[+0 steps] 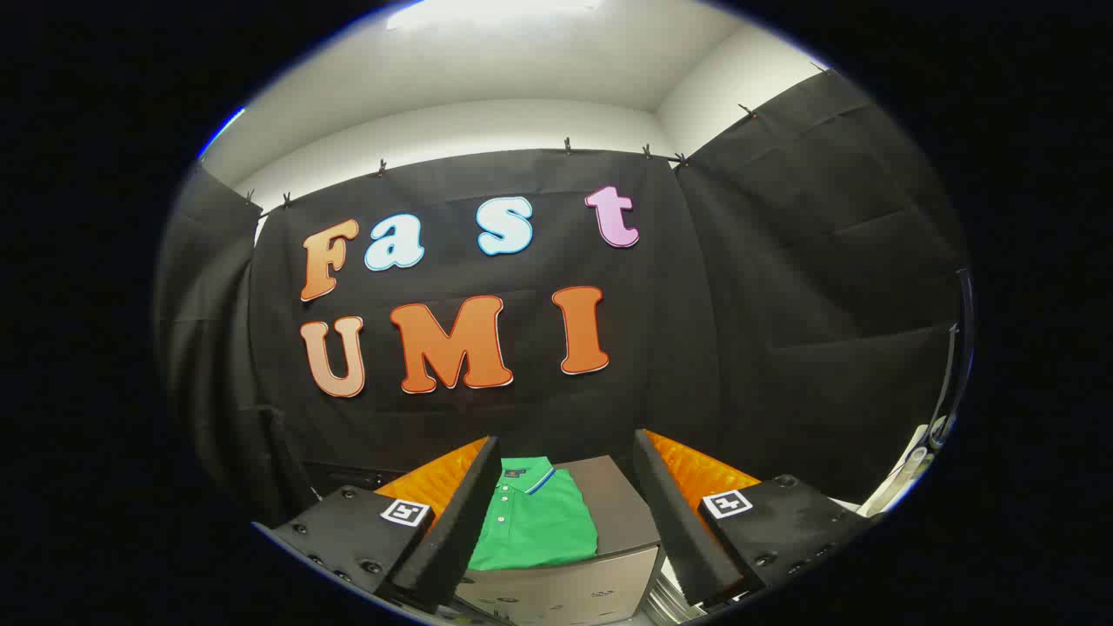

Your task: Put the clothes into the washing machine and then close the washing machine lid.

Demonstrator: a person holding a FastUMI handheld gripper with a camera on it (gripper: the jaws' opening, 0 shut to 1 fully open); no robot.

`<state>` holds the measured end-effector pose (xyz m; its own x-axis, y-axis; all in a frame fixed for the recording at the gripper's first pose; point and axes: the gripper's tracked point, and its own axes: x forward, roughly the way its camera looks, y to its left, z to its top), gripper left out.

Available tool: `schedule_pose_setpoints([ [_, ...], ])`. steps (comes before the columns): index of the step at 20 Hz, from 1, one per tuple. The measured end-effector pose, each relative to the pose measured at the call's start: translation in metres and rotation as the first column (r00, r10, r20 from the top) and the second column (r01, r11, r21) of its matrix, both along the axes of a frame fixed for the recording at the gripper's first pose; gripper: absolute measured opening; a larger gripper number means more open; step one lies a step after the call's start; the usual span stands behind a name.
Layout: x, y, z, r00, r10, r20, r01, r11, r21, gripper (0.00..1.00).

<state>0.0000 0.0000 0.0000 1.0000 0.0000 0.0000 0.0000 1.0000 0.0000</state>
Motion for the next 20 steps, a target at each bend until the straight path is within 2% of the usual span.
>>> schedule_pose_setpoints([
  [3, 0.002, 0.011, 0.003, 1.000, 0.018, 0.018, -0.018, 1.000, 0.009, 0.98],
  [10, 0.005, 0.012, 0.001, 1.000, 0.011, 0.017, -0.009, 0.998, -0.065, 0.98],
  [20, 0.004, 0.028, 0.003, 0.999, 0.042, 0.006, -0.042, 0.997, -0.069, 0.98],
])
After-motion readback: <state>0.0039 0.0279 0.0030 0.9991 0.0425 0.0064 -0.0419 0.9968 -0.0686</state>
